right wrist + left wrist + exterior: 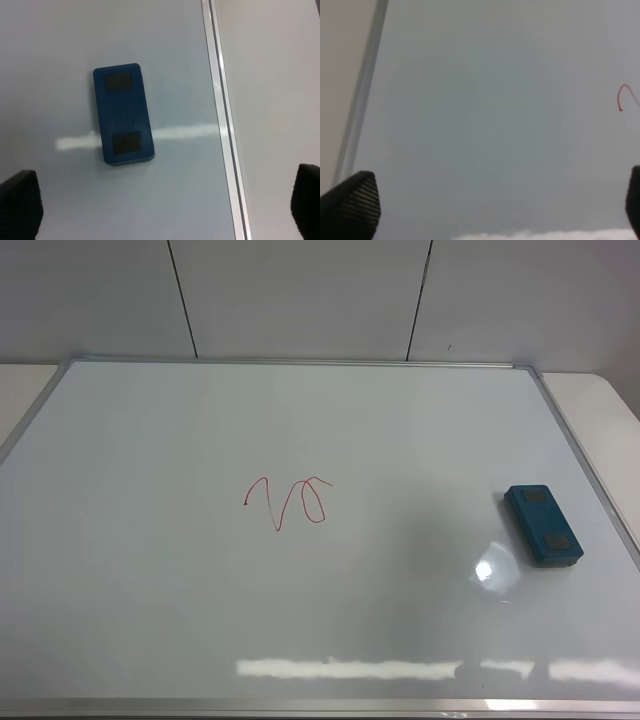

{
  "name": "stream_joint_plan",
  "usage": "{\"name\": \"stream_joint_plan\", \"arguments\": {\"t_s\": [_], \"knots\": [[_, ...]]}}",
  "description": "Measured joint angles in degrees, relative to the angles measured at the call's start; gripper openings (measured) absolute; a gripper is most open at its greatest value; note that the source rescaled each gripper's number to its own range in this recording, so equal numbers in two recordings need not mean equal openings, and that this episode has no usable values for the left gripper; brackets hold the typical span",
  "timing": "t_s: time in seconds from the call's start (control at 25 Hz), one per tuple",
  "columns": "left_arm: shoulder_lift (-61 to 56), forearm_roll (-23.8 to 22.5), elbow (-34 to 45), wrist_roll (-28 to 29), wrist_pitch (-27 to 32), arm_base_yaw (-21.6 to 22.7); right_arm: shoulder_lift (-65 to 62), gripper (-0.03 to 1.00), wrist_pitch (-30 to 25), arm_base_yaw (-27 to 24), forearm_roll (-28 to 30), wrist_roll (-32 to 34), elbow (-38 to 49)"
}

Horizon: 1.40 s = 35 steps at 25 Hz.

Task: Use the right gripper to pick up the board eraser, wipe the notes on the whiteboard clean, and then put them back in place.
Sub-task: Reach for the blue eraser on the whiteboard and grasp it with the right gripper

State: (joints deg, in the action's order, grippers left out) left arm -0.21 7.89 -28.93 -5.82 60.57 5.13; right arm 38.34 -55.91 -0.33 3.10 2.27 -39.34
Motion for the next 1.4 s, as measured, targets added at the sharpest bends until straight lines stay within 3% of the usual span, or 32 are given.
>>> {"name": "stream_joint_plan", "arguments": {"t_s": [0.48,0.72,1.4], "knots": [[0.00,0.00,0.00,0.00,0.00,0.00,14.71,1.00,1.07,2.02,-1.34,3.34,-0.11],[0.00,0.00,0.00,0.00,0.00,0.00,21.65,1.00,3.87,4.80,-0.19,4.18,-0.11],[0.00,0.00,0.00,0.00,0.00,0.00,34.52,1.00,13.03,4.87,1.03,4.31,-0.11]]}}
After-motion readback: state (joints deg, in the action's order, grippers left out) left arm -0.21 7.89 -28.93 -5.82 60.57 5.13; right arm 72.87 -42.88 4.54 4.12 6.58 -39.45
